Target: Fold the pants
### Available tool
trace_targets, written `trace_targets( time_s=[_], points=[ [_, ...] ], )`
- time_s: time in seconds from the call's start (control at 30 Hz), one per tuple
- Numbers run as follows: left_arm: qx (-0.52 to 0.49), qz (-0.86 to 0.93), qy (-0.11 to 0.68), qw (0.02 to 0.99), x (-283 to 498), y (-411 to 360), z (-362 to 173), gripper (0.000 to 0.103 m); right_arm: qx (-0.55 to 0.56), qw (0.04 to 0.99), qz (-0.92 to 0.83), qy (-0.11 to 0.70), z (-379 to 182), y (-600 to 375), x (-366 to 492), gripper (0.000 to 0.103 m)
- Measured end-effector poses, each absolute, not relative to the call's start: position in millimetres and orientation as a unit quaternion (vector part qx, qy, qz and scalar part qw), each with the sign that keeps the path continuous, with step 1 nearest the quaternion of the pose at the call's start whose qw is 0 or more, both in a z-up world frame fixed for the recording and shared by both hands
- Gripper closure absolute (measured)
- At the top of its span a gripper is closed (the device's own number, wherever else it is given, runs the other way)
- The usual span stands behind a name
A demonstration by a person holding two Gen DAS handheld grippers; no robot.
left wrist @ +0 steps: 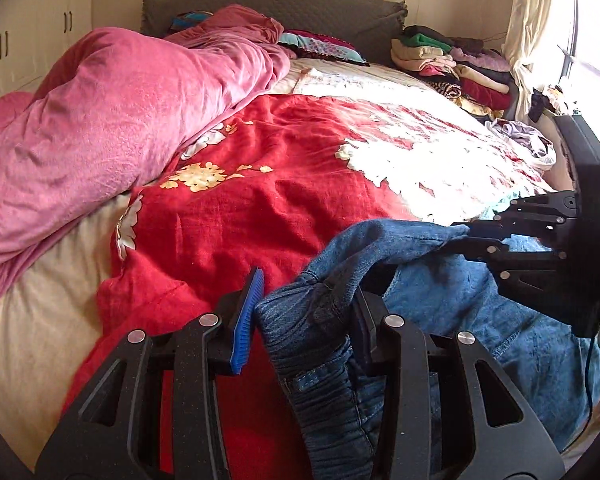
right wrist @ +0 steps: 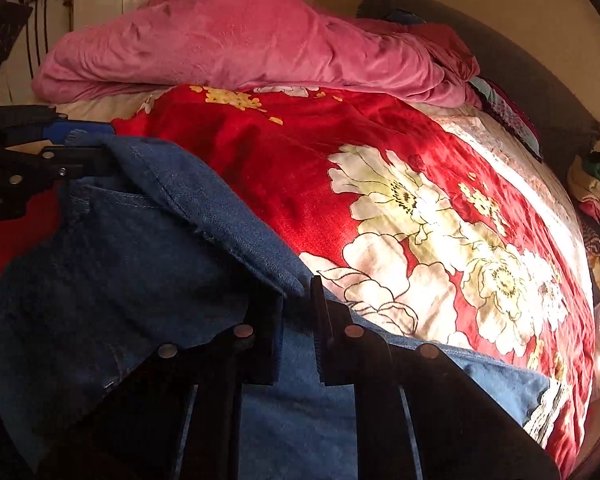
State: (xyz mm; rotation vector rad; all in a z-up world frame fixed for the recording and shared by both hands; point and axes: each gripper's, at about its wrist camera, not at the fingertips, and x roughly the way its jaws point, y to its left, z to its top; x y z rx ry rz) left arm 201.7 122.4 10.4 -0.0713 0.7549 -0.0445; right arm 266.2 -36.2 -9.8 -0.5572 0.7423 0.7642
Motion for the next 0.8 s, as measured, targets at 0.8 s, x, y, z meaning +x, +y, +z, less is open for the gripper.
trace_targets(
  time_s=[0.8],
  points=[
    [-0.016, -0.070, 0.378, 0.923, 56.9, 96.7, 7.8, 0.067, -0.155, 0.834, 0.406, 0.339, 13.2, -110.7, 64.4, 0.092]
  ],
)
